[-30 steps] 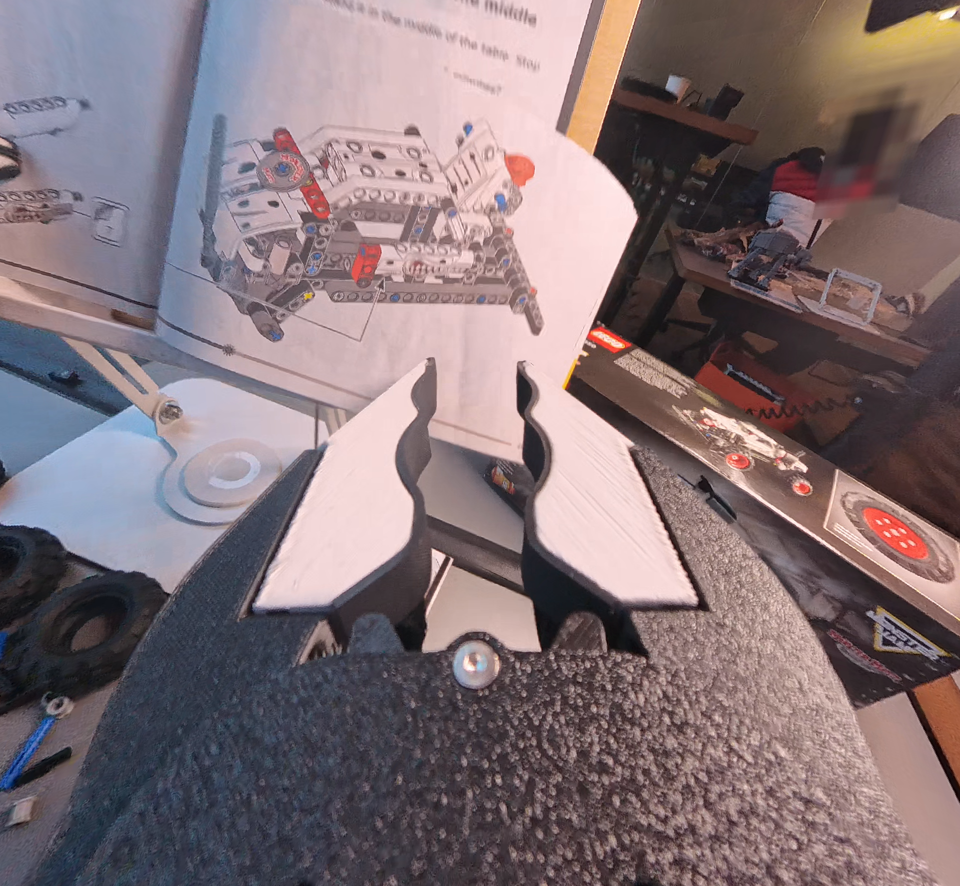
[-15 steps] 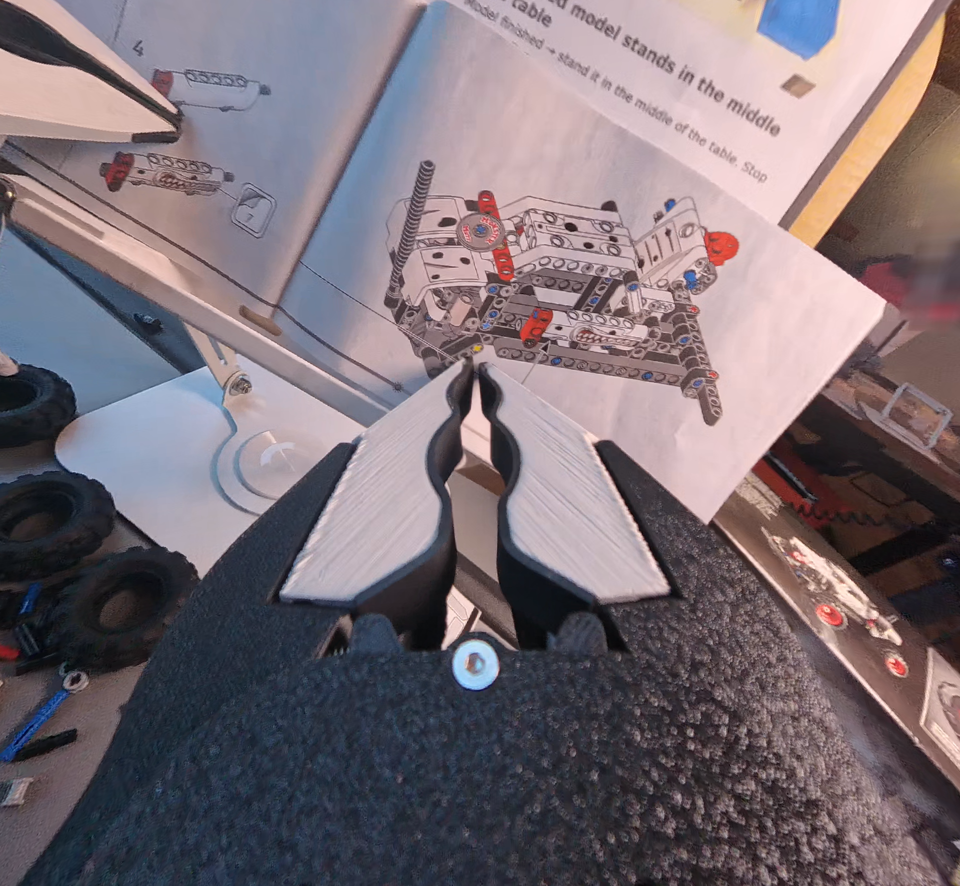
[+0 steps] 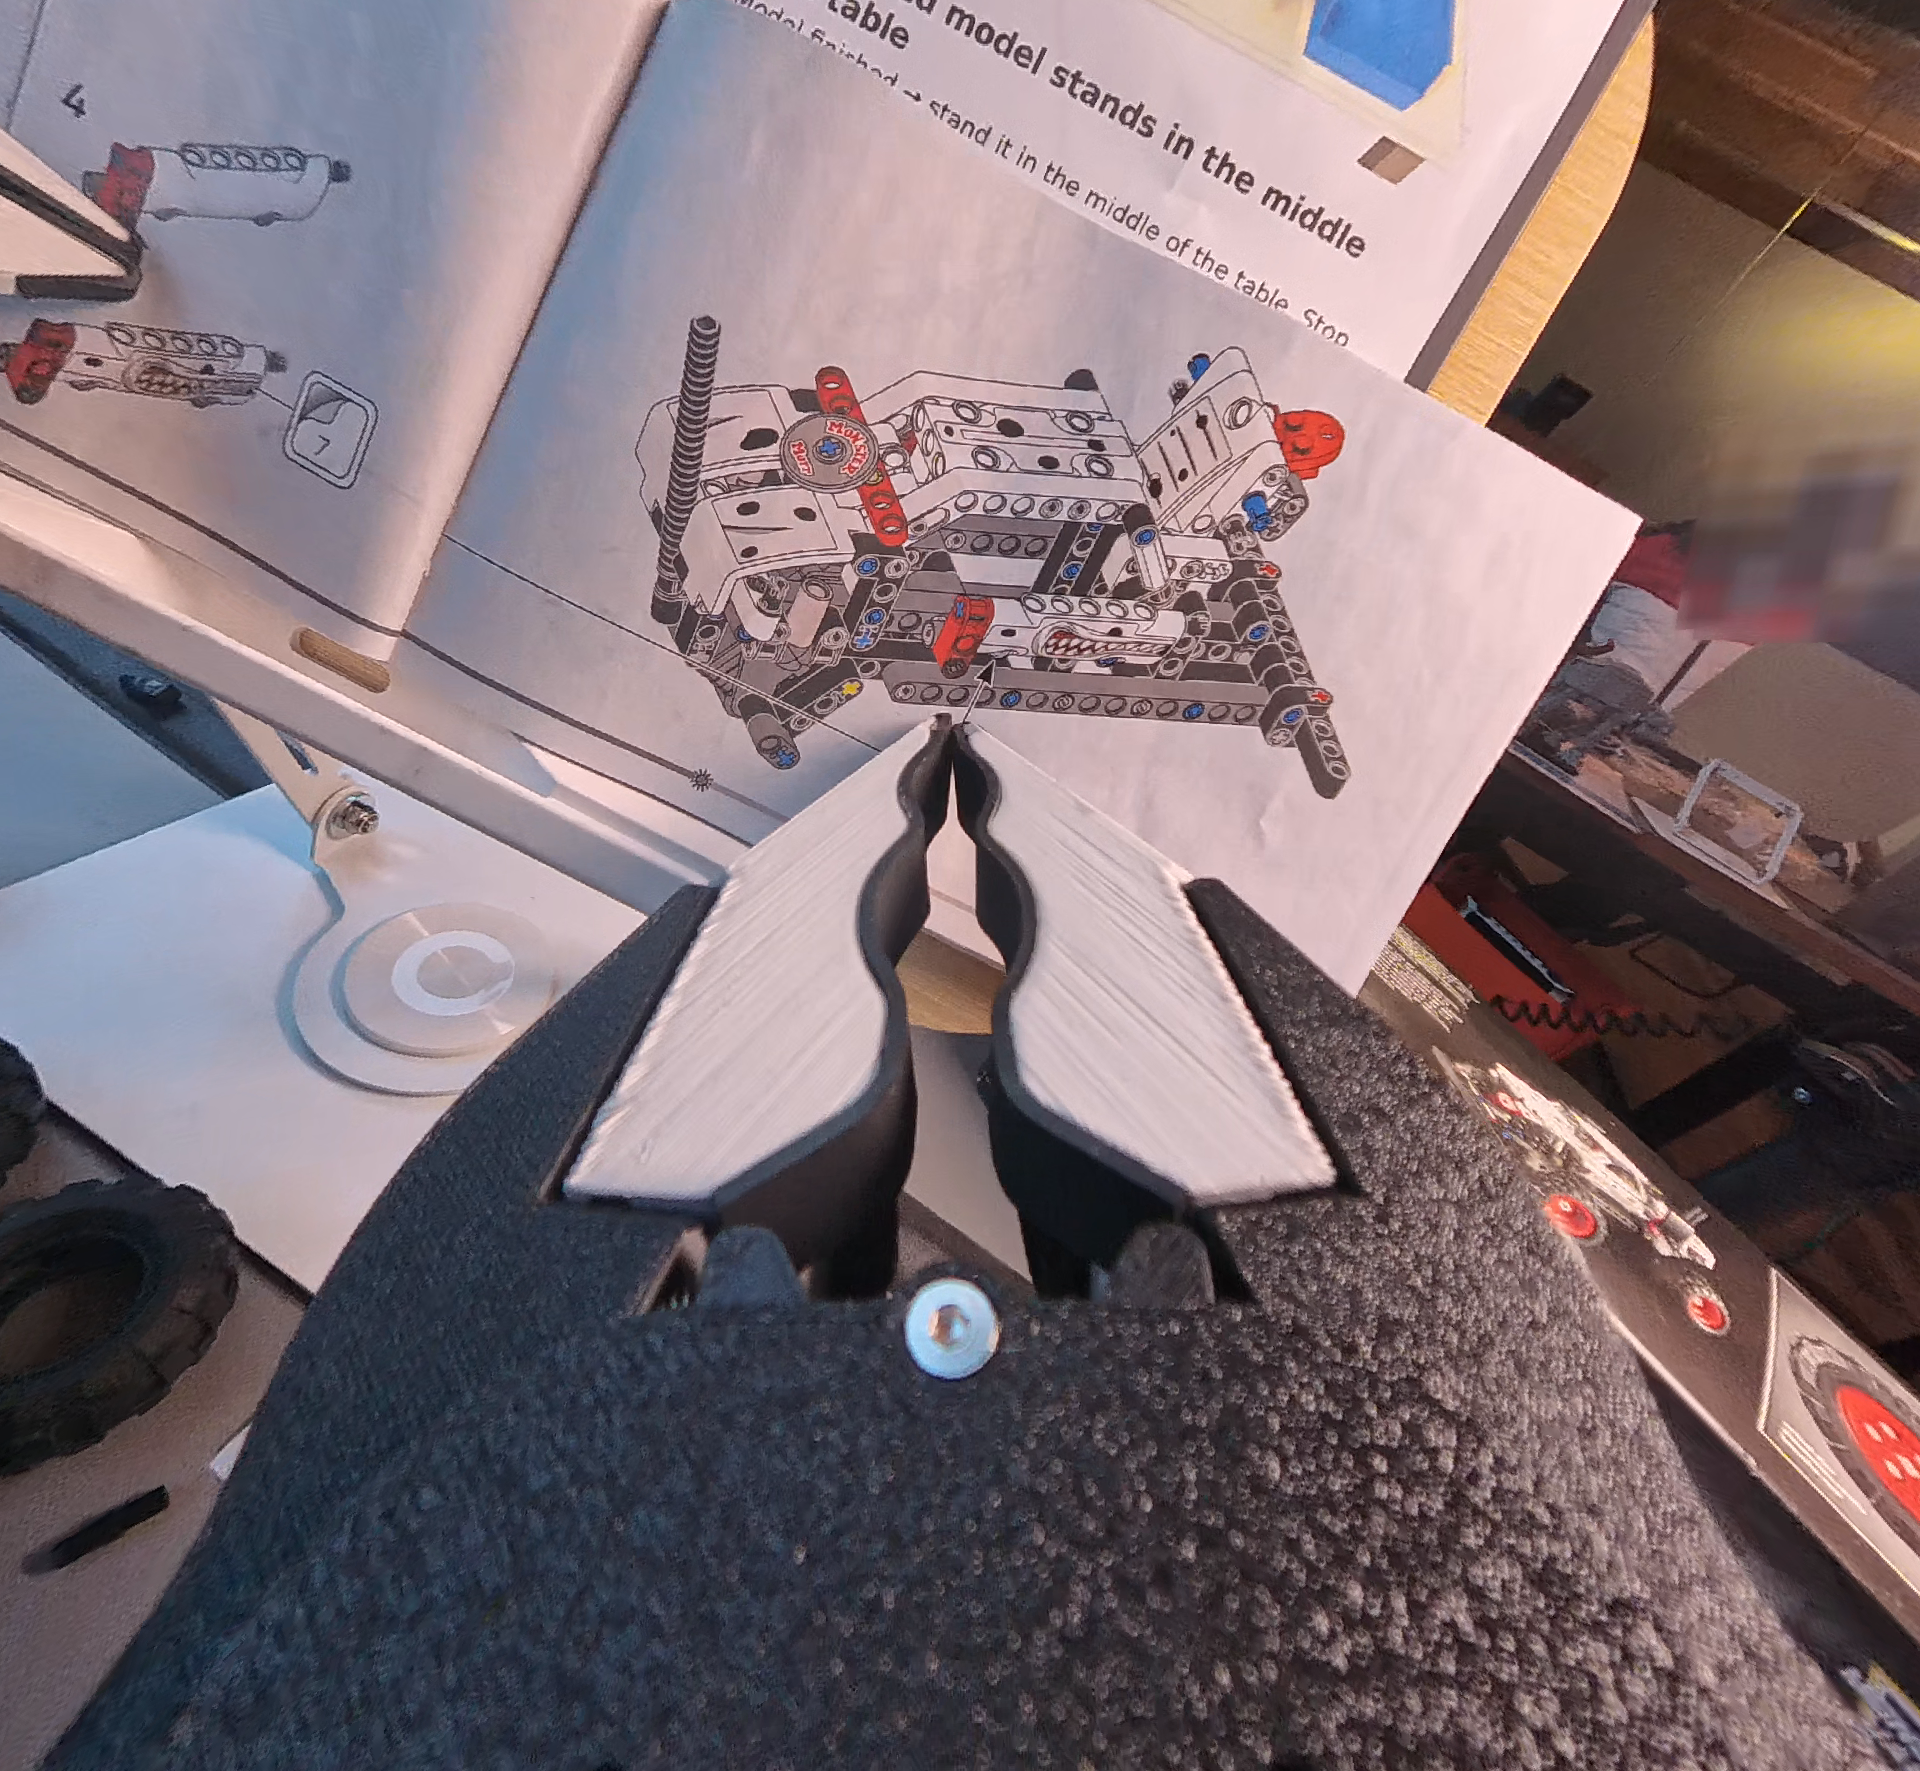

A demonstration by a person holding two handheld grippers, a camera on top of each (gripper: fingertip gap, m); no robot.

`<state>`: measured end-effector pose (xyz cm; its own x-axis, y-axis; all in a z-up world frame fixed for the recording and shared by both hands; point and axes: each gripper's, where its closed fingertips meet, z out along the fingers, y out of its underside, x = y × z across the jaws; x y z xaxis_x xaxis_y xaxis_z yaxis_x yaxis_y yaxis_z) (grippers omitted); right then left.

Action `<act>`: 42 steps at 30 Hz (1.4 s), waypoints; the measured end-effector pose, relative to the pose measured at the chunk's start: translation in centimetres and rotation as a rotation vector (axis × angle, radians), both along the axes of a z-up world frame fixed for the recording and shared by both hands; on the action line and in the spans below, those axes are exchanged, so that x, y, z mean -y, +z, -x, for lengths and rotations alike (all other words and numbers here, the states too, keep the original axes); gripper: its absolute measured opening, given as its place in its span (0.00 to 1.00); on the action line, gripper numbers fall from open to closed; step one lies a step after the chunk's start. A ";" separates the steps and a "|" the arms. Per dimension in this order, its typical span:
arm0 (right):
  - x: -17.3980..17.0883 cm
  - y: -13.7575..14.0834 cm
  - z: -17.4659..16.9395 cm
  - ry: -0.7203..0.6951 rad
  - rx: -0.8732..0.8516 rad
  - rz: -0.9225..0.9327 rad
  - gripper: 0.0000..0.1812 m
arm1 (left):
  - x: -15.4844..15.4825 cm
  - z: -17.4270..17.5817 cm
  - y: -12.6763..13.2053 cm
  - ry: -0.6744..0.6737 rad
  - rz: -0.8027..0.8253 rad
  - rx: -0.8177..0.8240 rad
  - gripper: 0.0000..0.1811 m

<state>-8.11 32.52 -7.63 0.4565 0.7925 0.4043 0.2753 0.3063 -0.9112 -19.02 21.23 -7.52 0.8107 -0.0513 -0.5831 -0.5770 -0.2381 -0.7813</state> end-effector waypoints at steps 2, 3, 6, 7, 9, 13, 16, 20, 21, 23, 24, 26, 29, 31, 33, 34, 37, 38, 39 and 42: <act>0.3 -0.4 -0.4 0.001 -0.023 0.007 0.00 | 0.1 -0.2 -0.1 -0.002 -0.006 -0.003 0.00; 0.4 -0.8 -0.6 -0.003 -0.027 0.013 0.01 | 0.1 -0.3 -0.1 -0.001 -0.009 -0.005 0.01; 0.5 -1.7 -1.3 -0.002 -0.044 0.032 0.02 | 0.2 -0.5 -0.3 0.006 -0.005 0.013 0.03; 0.7 -1.9 -1.5 0.007 -0.051 0.049 0.03 | 0.3 -0.6 -0.3 0.008 -0.004 0.013 0.04; 0.9 -2.4 -2.0 0.022 -0.059 0.085 0.05 | 0.4 -0.8 -0.1 0.013 -0.003 0.017 0.05; 1.7 -3.1 -3.2 0.049 -0.110 0.150 0.06 | 0.6 -2.1 0.7 -0.009 -0.031 0.058 0.07; 2.4 -4.2 -4.0 0.055 -0.130 0.190 0.06 | 0.5 -3.8 1.1 -0.046 -0.042 0.077 0.07; 4.1 -4.9 -5.2 0.068 -0.183 0.232 0.07 | 1.0 -6.8 1.4 -0.101 -0.073 0.136 0.08; 4.5 -4.7 -5.8 0.064 -0.204 0.241 0.10 | 1.5 -7.5 1.4 -0.112 -0.088 0.176 0.09; 5.4 -4.1 -7.2 0.045 -0.264 0.256 0.14 | 3.1 -8.7 1.3 -0.126 -0.140 0.286 0.11; 6.0 -3.7 -7.9 0.038 -0.286 0.259 0.15 | 4.2 -9.1 1.2 -0.128 -0.174 0.347 0.12; 7.0 -3.3 -9.0 0.025 -0.298 0.271 0.19 | 6.8 -9.4 0.5 -0.112 -0.223 0.447 0.14; 9.0 -3.1 -10.4 0.009 -0.278 0.318 0.25 | 10.9 -9.3 -1.0 -0.069 -0.265 0.578 0.20; 10.4 -2.4 -11.2 0.007 -0.280 0.321 0.27 | 13.6 -8.8 -2.1 -0.025 -0.289 0.643 0.25; 11.9 -2.0 -11.7 0.021 -0.263 0.305 0.27 | 15.9 -8.7 -3.5 0.001 -0.299 0.725 0.30; 12.5 -2.1 -11.9 0.016 -0.244 0.295 0.28 | 16.9 -8.5 -4.1 0.015 -0.306 0.741 0.31; 14.1 -3.0 -12.2 0.025 -0.169 0.268 0.31 | 18.8 -7.4 -5.7 0.032 -0.313 0.711 0.33; 14.4 -3.3 -12.3 0.032 -0.155 0.264 0.33 | 19.1 -6.9 -5.8 0.032 -0.316 0.709 0.34; 14.7 -3.5 -12.4 0.037 -0.162 0.260 0.33 | 19.3 -6.5 -5.7 0.027 -0.325 0.720 0.35; 14.9 -3.5 -12.2 0.043 -0.194 0.247 0.33 | 19.6 -5.6 -5.3 0.012 -0.349 0.770 0.38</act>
<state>4.10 17.65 -11.11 0.4706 0.8760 0.1056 0.0805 0.0765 -0.9938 -13.38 1.59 -12.78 0.9877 0.0406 0.1512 0.1472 0.0870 -0.9853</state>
